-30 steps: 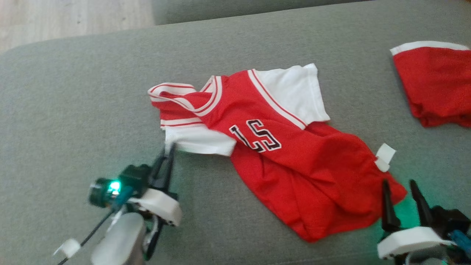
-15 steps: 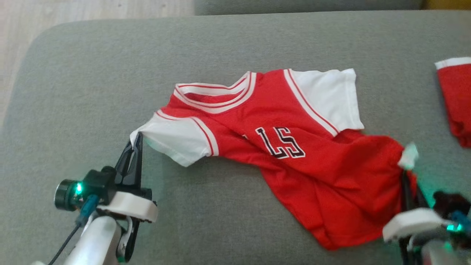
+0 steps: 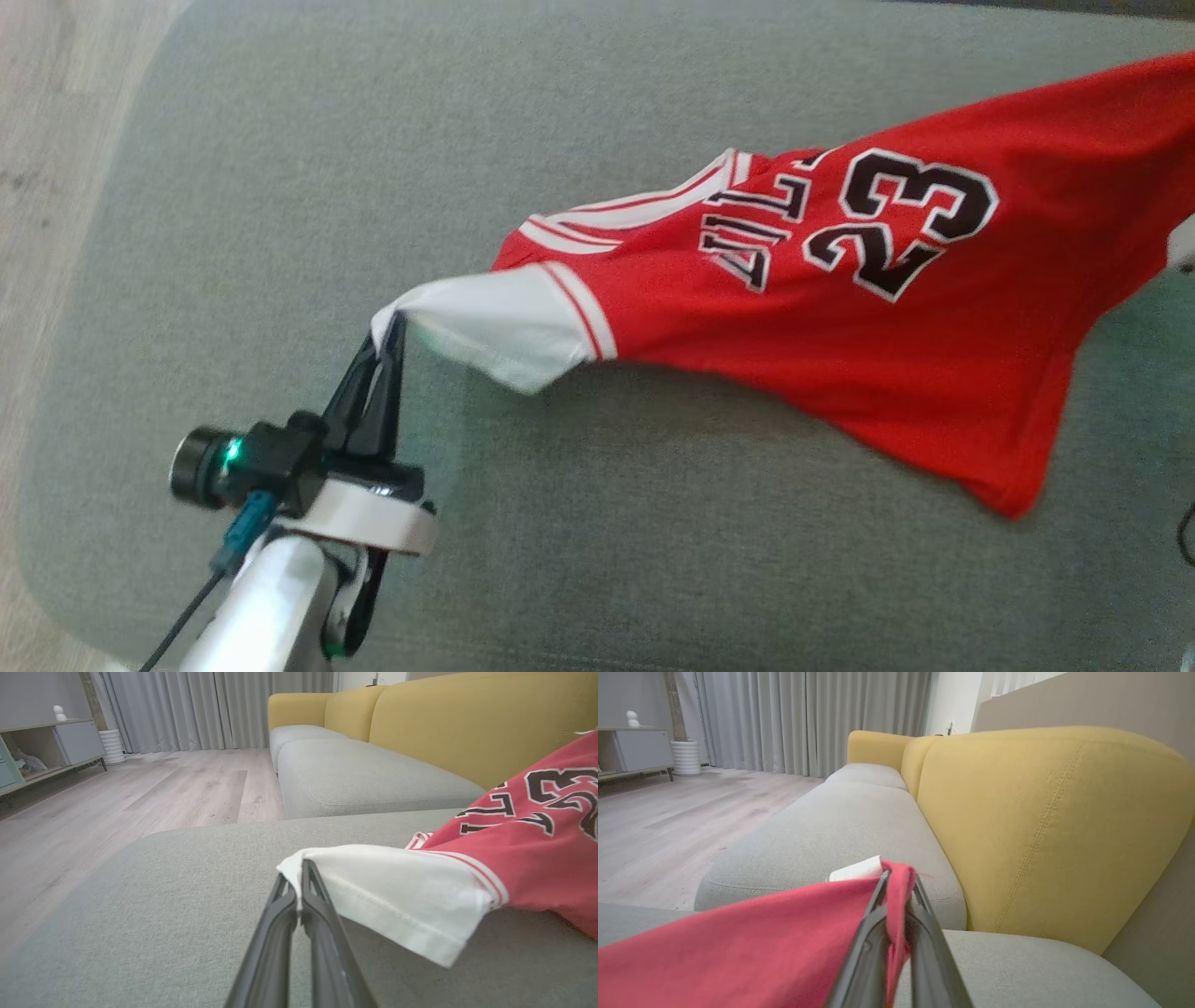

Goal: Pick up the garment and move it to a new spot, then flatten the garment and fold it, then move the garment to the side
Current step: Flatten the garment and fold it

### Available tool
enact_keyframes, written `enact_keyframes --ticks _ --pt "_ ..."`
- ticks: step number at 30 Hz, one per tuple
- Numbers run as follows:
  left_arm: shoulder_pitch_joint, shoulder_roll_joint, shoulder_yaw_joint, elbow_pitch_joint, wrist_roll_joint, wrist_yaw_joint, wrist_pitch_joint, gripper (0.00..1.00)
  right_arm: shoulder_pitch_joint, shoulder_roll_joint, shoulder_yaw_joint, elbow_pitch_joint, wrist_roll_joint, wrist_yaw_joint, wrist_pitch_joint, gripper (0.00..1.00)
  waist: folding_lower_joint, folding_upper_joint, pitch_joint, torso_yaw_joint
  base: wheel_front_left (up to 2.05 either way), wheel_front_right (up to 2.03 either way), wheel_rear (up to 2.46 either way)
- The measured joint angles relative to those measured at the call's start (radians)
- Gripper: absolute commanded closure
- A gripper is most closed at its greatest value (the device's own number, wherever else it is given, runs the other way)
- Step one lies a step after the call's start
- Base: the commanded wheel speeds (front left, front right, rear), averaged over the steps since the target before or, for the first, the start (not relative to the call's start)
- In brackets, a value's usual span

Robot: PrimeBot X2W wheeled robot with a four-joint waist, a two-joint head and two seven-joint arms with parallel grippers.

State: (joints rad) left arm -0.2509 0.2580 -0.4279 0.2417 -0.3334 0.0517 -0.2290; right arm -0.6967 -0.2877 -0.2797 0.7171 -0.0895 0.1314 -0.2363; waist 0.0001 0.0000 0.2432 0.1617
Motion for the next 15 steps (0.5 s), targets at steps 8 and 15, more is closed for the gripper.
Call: enact_keyframes --ticks 8,15 --pt "-0.033 -0.024 -0.027 -0.024 0.000 0.000 0.000 1.00 -0.031 0.042 -0.049 0.116 -0.044 0.000 -0.005 0.00 0.0002 0.0000 0.033 0.013 0.00 0.00 0.00" --pt "-0.024 -0.015 -0.015 -0.023 0.000 0.015 -0.010 1.00 0.345 0.160 0.086 -0.178 0.075 0.000 -0.014 0.00 -0.0001 0.0000 -0.029 -0.037 0.00 0.00 0.00"
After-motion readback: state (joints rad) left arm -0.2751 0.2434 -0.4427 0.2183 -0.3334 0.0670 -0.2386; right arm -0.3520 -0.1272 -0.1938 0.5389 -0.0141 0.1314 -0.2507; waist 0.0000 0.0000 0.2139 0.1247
